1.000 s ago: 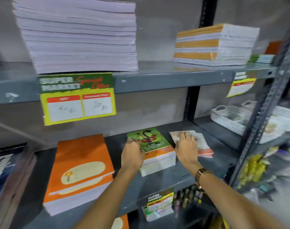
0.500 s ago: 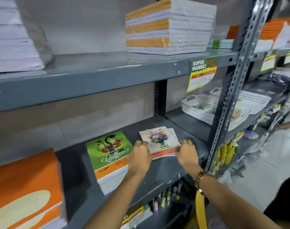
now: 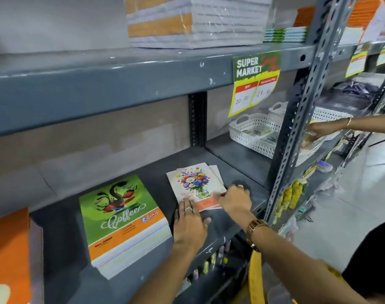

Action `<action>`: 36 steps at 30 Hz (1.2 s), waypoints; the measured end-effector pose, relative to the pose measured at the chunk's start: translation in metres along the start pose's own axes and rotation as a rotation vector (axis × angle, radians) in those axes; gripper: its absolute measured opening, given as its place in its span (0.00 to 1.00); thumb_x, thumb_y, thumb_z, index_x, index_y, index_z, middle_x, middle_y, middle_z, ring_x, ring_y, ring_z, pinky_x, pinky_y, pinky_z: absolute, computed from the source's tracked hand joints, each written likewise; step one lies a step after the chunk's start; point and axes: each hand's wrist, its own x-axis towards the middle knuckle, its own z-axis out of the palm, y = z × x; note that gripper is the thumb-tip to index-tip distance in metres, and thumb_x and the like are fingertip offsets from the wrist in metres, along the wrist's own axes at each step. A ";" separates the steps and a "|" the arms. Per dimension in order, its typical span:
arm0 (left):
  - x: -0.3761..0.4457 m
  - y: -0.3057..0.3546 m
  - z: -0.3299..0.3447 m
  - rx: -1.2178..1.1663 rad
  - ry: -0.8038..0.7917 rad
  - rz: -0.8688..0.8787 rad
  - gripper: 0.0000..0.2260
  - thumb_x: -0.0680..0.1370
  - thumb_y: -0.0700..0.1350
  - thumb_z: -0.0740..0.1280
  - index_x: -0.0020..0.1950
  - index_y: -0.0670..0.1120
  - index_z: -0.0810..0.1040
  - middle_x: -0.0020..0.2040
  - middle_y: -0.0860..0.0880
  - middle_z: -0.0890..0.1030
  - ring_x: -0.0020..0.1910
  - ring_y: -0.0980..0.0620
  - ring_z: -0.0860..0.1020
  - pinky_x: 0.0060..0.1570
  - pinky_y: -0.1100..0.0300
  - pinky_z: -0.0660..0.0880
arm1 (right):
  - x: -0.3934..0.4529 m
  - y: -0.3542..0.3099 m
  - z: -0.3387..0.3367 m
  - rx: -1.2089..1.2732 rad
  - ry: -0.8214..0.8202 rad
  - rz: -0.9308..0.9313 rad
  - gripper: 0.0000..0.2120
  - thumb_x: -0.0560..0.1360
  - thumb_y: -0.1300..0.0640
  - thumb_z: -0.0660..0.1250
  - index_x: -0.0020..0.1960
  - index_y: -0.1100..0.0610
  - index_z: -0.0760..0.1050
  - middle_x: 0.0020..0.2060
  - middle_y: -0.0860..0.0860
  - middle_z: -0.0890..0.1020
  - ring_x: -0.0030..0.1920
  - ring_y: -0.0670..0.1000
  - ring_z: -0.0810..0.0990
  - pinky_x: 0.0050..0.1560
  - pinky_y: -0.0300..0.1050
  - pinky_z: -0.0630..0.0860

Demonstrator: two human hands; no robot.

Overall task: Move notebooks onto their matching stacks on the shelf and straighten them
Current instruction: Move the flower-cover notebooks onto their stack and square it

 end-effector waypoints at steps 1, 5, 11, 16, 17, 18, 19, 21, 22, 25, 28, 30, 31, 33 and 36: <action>-0.001 -0.002 0.004 -0.004 0.012 0.005 0.33 0.80 0.58 0.52 0.76 0.39 0.43 0.78 0.42 0.47 0.78 0.45 0.44 0.76 0.51 0.49 | 0.002 -0.001 0.000 0.004 -0.010 0.011 0.28 0.72 0.41 0.65 0.60 0.63 0.73 0.61 0.59 0.76 0.64 0.61 0.70 0.56 0.50 0.75; -0.005 -0.008 0.015 -0.077 0.062 0.019 0.38 0.77 0.64 0.51 0.76 0.41 0.40 0.79 0.45 0.43 0.77 0.48 0.41 0.76 0.52 0.49 | 0.009 -0.007 -0.003 0.040 -0.103 0.078 0.27 0.70 0.42 0.68 0.60 0.61 0.75 0.59 0.58 0.79 0.61 0.60 0.75 0.55 0.49 0.76; -0.015 -0.013 0.016 -0.108 0.086 0.040 0.40 0.77 0.64 0.52 0.76 0.42 0.38 0.78 0.46 0.40 0.77 0.48 0.39 0.76 0.54 0.44 | -0.002 -0.012 -0.005 0.077 -0.017 0.120 0.25 0.73 0.45 0.67 0.60 0.63 0.73 0.58 0.59 0.79 0.60 0.60 0.76 0.54 0.50 0.76; -0.031 -0.018 0.013 -0.063 0.062 0.142 0.36 0.79 0.60 0.51 0.76 0.42 0.36 0.78 0.45 0.38 0.77 0.47 0.38 0.76 0.54 0.43 | -0.010 -0.022 -0.016 0.315 0.067 0.179 0.21 0.76 0.52 0.63 0.61 0.67 0.70 0.60 0.63 0.77 0.60 0.63 0.76 0.55 0.52 0.75; -0.037 -0.021 0.012 -0.052 0.058 0.165 0.35 0.80 0.59 0.51 0.75 0.42 0.36 0.78 0.45 0.38 0.77 0.48 0.38 0.76 0.55 0.43 | -0.014 -0.025 -0.020 0.377 0.083 0.185 0.20 0.77 0.53 0.61 0.60 0.68 0.70 0.59 0.64 0.77 0.59 0.64 0.76 0.55 0.52 0.75; -0.041 -0.022 0.011 -0.042 0.049 0.189 0.34 0.80 0.58 0.50 0.75 0.42 0.36 0.78 0.45 0.37 0.77 0.48 0.38 0.76 0.55 0.43 | -0.015 -0.028 -0.024 0.437 0.104 0.191 0.19 0.78 0.54 0.60 0.59 0.69 0.71 0.58 0.66 0.78 0.59 0.65 0.77 0.56 0.52 0.74; -0.047 -0.025 0.010 -0.035 0.035 0.208 0.33 0.81 0.57 0.49 0.75 0.42 0.36 0.78 0.45 0.37 0.77 0.49 0.38 0.76 0.55 0.43 | -0.018 -0.030 -0.027 0.486 0.133 0.184 0.18 0.78 0.55 0.59 0.58 0.70 0.72 0.57 0.67 0.78 0.59 0.65 0.77 0.57 0.52 0.74; -0.057 -0.029 0.006 -0.025 0.002 0.234 0.32 0.81 0.57 0.48 0.76 0.43 0.36 0.78 0.46 0.36 0.77 0.50 0.37 0.76 0.55 0.43 | -0.027 -0.035 -0.034 0.547 0.218 0.138 0.16 0.79 0.58 0.58 0.56 0.70 0.73 0.55 0.69 0.79 0.58 0.66 0.77 0.56 0.53 0.73; -0.063 -0.032 0.003 -0.015 -0.010 0.241 0.32 0.81 0.57 0.48 0.76 0.43 0.36 0.78 0.47 0.36 0.77 0.50 0.38 0.76 0.55 0.43 | -0.033 -0.038 -0.036 0.568 0.268 0.113 0.14 0.79 0.58 0.57 0.55 0.70 0.73 0.53 0.69 0.80 0.57 0.67 0.77 0.55 0.54 0.73; -0.080 -0.040 -0.004 0.011 -0.046 0.262 0.31 0.81 0.57 0.48 0.76 0.43 0.38 0.78 0.47 0.38 0.77 0.50 0.39 0.76 0.55 0.43 | -0.051 -0.043 -0.042 0.639 0.421 0.093 0.13 0.80 0.57 0.55 0.54 0.66 0.71 0.50 0.67 0.81 0.53 0.67 0.78 0.46 0.52 0.71; -0.096 -0.052 -0.011 0.051 -0.087 0.278 0.30 0.81 0.56 0.49 0.77 0.43 0.41 0.79 0.47 0.41 0.77 0.51 0.40 0.76 0.57 0.42 | -0.068 -0.045 -0.045 0.679 0.529 0.094 0.12 0.81 0.55 0.54 0.54 0.63 0.70 0.49 0.65 0.82 0.50 0.66 0.79 0.42 0.48 0.64; -0.110 -0.062 -0.017 0.056 -0.112 0.269 0.30 0.81 0.56 0.49 0.77 0.43 0.41 0.79 0.47 0.41 0.77 0.51 0.40 0.76 0.57 0.42 | -0.081 -0.050 -0.048 0.709 0.568 0.086 0.12 0.81 0.55 0.54 0.55 0.63 0.70 0.49 0.64 0.82 0.50 0.66 0.79 0.45 0.51 0.69; -0.117 -0.068 -0.019 0.052 -0.125 0.262 0.30 0.81 0.56 0.49 0.77 0.43 0.41 0.79 0.47 0.41 0.77 0.51 0.40 0.76 0.56 0.42 | -0.086 -0.052 -0.049 0.731 0.581 0.085 0.12 0.81 0.55 0.54 0.55 0.63 0.70 0.49 0.64 0.82 0.50 0.66 0.79 0.47 0.53 0.70; -0.131 -0.079 -0.021 0.051 -0.141 0.247 0.30 0.81 0.57 0.49 0.77 0.44 0.41 0.78 0.47 0.41 0.77 0.51 0.40 0.76 0.56 0.42 | -0.095 -0.058 -0.051 0.799 0.590 0.093 0.13 0.81 0.55 0.53 0.56 0.63 0.70 0.49 0.64 0.82 0.50 0.65 0.79 0.48 0.52 0.72; -0.154 -0.101 -0.022 0.068 -0.148 0.210 0.30 0.81 0.58 0.49 0.77 0.44 0.41 0.78 0.48 0.40 0.77 0.52 0.40 0.76 0.55 0.42 | -0.110 -0.072 -0.054 0.950 0.562 0.122 0.13 0.81 0.55 0.53 0.56 0.64 0.71 0.51 0.64 0.81 0.52 0.64 0.78 0.50 0.53 0.72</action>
